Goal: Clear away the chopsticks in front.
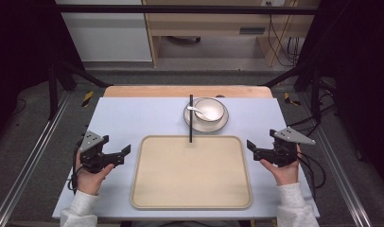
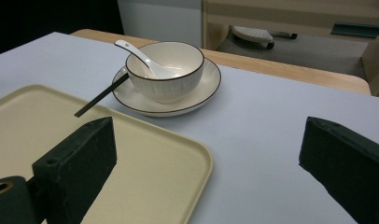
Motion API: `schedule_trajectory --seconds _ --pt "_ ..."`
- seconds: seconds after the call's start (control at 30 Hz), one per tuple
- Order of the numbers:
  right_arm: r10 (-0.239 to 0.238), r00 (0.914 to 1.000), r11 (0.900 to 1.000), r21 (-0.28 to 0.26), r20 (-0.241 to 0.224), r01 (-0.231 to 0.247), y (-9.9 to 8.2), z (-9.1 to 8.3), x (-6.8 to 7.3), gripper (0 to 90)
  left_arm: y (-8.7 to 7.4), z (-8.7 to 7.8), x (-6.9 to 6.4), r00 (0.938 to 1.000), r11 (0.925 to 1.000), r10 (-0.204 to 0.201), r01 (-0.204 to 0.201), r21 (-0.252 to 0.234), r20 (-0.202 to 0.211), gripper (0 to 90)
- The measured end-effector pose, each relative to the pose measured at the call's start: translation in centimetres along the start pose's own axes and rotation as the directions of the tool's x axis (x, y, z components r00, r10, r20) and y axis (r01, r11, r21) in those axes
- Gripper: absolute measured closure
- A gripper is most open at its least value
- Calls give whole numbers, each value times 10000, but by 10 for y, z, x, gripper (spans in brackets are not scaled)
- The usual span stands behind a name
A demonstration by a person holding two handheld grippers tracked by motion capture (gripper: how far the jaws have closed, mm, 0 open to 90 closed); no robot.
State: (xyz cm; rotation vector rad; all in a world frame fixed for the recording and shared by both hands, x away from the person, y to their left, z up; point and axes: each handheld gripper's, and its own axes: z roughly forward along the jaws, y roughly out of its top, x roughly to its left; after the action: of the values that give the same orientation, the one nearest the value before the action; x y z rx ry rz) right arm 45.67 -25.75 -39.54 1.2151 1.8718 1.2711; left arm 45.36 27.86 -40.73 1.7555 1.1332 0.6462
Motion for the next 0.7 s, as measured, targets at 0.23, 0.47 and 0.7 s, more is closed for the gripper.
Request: schedule_trajectory --seconds 0.23,0.47,0.7 --pt "127 9999 9999 -30 69 -127 -3 -3 -3 45 1 3 -4 10000 10000 15 -15 -20 -49 76" --pt "128 9998 9999 -25 145 -128 -2 -4 -2 46 7 6 -8 10000 9999 67 -66 -114 17 82" --pt "63 9998 10000 -18 190 -62 -1 -4 -2 48 12 13 -12 9999 9999 114 -113 -97 123 88"
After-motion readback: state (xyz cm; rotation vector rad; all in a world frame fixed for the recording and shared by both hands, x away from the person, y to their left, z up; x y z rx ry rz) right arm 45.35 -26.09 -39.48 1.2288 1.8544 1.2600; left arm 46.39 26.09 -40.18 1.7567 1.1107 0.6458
